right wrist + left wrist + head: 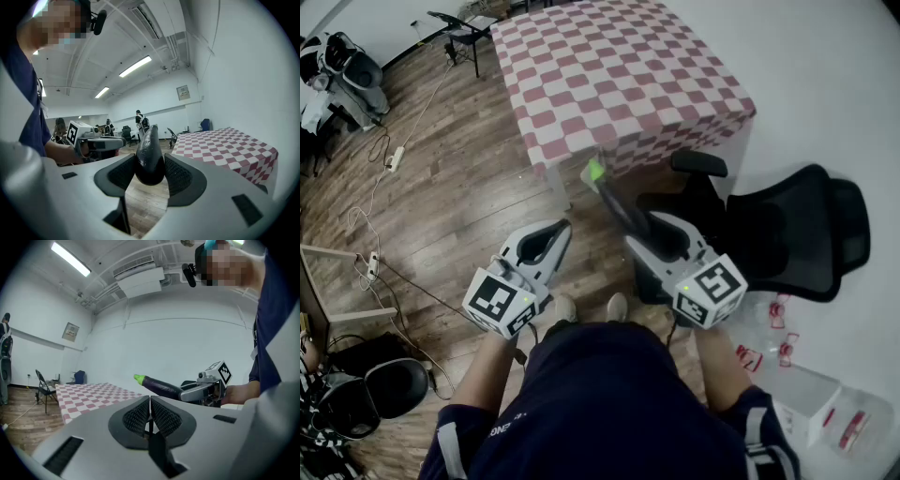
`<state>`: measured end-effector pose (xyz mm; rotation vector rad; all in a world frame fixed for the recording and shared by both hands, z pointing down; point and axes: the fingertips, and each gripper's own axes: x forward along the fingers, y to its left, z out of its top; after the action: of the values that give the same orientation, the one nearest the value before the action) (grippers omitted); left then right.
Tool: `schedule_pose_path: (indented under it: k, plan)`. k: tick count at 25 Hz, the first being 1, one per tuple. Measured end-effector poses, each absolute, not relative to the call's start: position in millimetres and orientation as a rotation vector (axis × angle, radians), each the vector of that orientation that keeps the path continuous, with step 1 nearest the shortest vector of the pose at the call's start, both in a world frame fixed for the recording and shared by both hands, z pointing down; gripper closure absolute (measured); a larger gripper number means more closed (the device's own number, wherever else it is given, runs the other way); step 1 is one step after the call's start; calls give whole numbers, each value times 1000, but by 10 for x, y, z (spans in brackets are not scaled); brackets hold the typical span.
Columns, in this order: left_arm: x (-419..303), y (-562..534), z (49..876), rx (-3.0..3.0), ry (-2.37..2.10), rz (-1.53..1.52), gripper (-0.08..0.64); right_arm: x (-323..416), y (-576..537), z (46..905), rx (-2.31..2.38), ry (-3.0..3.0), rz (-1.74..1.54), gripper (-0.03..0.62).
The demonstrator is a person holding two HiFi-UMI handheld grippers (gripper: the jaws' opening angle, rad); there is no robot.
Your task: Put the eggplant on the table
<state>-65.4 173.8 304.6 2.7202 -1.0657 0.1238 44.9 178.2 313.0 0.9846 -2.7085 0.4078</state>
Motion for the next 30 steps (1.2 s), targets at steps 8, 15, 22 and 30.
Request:
schedule_pose_path:
  k: [8, 15, 22, 30]
  plan:
    - [-623, 1764, 3103, 2697, -1086, 117, 528, 429, 1781, 3116, 955, -2726, 388, 382]
    - [-444, 1822, 3172, 2673, -1093, 131, 528, 569, 1813, 3174, 936, -2733, 421, 382]
    - [-157, 1902, 3202, 2659, -1130, 158, 528, 835, 1872, 3247, 894, -2752, 460, 382]
    - [276, 1991, 3229, 2663, -1132, 179, 528, 1276, 1897, 3318, 888, -2752, 472, 382]
